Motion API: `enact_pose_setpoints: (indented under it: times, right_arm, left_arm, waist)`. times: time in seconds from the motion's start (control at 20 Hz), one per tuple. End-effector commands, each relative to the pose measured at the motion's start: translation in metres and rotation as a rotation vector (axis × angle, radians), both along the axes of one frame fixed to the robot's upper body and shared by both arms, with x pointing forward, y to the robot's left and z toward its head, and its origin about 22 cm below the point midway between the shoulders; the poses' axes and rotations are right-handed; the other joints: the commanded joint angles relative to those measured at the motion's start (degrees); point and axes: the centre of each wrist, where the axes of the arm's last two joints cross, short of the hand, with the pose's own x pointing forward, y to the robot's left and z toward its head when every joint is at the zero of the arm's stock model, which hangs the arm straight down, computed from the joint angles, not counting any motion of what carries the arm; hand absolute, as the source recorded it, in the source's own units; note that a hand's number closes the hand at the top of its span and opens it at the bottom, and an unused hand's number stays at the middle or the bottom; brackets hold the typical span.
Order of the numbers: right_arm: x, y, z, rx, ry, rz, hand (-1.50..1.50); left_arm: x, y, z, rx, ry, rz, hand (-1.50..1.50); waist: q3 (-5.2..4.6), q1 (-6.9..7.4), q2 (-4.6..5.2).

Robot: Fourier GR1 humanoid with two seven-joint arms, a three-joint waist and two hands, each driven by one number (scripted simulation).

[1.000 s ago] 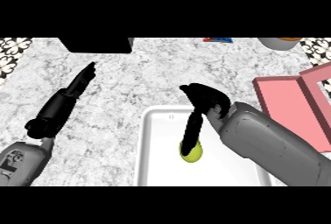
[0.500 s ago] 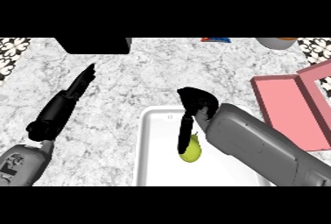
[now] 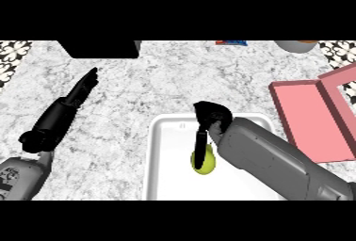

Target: Pick the pear from the tray and place it in the cardboard box

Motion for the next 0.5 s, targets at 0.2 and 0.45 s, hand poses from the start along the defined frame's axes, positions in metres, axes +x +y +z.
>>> enact_pose_setpoints:
  times: [0.2, 0.45]
  right_arm:
    - [-0.003, 0.004, -0.015, -0.090, 0.055, -0.073, -1.50]
    - [-0.010, 0.014, -0.035, -0.084, 0.077, -0.059, -1.50]
  left_arm:
    - [-0.006, 0.007, -0.005, 0.002, 0.005, -0.001, 0.00]
    - [-0.004, -0.001, -0.007, -0.010, 0.009, -0.004, 0.00]
  waist:
    - [0.02, -0.08, 0.00]
    - [0.02, -0.03, 0.07]
